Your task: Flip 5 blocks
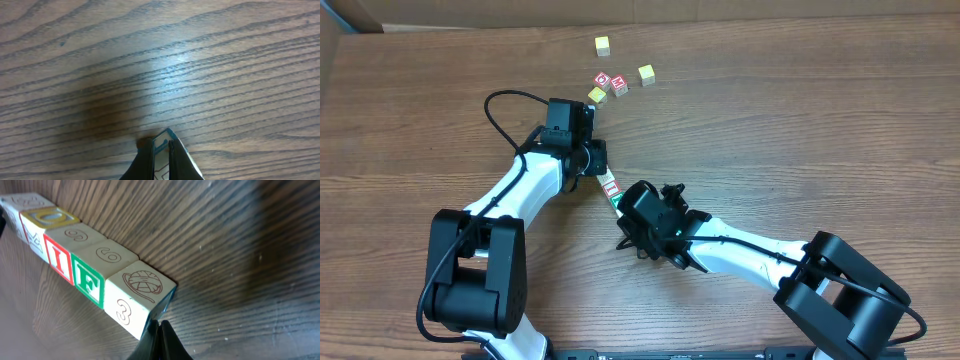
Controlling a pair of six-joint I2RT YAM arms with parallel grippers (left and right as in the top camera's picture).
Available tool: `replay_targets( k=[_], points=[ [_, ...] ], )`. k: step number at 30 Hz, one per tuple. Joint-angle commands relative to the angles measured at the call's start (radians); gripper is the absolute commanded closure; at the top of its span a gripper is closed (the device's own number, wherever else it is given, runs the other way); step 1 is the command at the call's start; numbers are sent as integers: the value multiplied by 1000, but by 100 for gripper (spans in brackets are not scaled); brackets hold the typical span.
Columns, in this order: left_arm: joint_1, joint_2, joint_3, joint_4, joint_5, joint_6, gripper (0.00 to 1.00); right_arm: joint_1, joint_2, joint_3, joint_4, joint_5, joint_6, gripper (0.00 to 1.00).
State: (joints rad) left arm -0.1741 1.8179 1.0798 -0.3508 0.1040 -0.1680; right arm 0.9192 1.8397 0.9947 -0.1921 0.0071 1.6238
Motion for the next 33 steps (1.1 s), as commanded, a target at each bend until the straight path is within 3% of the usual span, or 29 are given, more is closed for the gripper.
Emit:
replay_targets(
  k=[1, 20, 33],
  points=[
    [-31, 26, -13, -17, 53, 3, 96, 6, 3, 17, 26, 37, 12, 96],
    [-32, 26, -11, 2, 54, -5, 96, 18, 3, 16, 19, 37, 12, 96],
    [-29, 13, 176, -109, 16, -24, 96, 18, 3, 13, -17, 67, 12, 96]
  ],
)
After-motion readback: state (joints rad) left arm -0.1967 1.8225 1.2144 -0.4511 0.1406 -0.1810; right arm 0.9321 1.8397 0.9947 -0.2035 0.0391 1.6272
